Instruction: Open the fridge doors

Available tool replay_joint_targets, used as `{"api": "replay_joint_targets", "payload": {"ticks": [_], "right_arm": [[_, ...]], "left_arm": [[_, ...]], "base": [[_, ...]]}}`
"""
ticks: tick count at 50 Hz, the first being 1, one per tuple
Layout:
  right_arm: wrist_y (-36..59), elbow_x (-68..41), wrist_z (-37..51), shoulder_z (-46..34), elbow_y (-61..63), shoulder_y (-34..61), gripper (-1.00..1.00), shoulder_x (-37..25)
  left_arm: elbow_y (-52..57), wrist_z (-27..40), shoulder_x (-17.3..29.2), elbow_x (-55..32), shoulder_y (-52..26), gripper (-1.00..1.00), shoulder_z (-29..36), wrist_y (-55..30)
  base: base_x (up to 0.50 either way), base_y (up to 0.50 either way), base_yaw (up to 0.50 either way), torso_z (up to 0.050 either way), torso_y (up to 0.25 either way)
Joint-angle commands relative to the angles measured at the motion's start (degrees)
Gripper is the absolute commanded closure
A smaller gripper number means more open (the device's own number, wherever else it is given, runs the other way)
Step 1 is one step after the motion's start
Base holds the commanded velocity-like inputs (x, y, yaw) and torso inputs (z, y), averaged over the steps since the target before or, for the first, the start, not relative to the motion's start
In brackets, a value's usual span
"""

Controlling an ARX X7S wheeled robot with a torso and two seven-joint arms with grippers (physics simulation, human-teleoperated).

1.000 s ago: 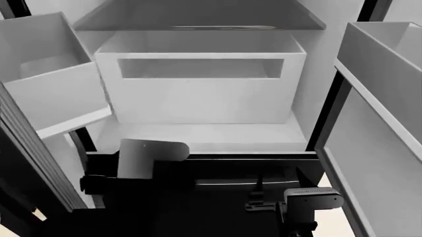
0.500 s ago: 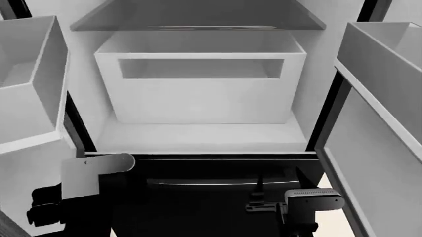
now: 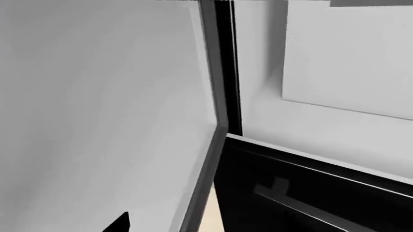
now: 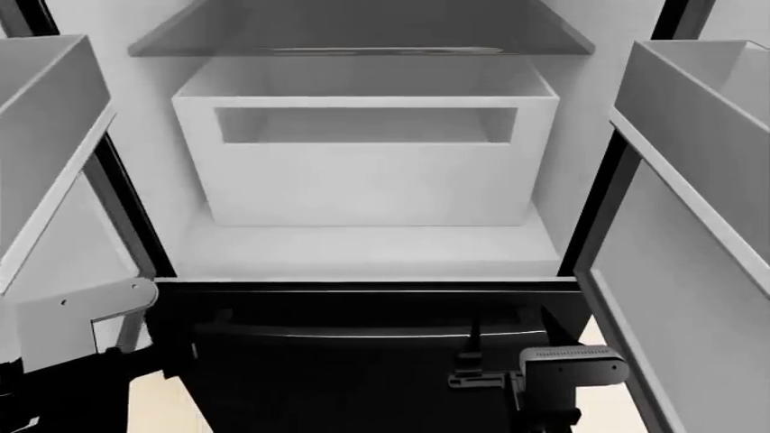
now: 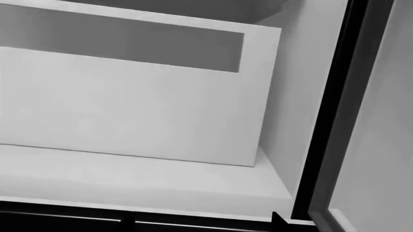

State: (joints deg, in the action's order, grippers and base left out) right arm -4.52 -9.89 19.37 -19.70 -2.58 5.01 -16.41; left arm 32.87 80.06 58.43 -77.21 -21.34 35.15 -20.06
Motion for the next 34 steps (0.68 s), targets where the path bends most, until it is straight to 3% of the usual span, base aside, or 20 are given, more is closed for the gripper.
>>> {"api": "replay_joint_targets", "payload": {"ticks": [1, 10, 24, 34], "right_arm": [[-0.1, -0.1, 0.2, -0.2, 0.5, -0.3, -1.0, -0.2], [0.2, 0.0, 0.4, -0.4, 0.8, -0.4, -1.0, -0.4], [0.4, -0.2, 0.4, -0.7, 0.4, 0.3, -1.0, -0.3], [0.8, -0.2, 0.7, -0.9, 0.6, 0.4, -1.0, -0.4]], "left_arm": [[-1.6, -1.7, 5.4, -0.3, 5.5, -1.0, -3.5, 4.4], [-5.1, -2.7, 8.8, -1.5, 10.4, -1.0, -5.9, 9.5], [-8.6, -3.0, 11.5, -3.4, 11.9, -1.0, -8.3, 12.0], [-12.6, -4.7, 14.9, -5.8, 18.6, -1.0, -10.8, 19.0]], "base": [[0.0, 0.0, 0.0, 0.0, 0.0], [0.0, 0.0, 0.0, -0.001, 0.0], [0.0, 0.0, 0.0, 0.0, 0.0], [0.0, 0.0, 0.0, 0.0, 0.0]]}}
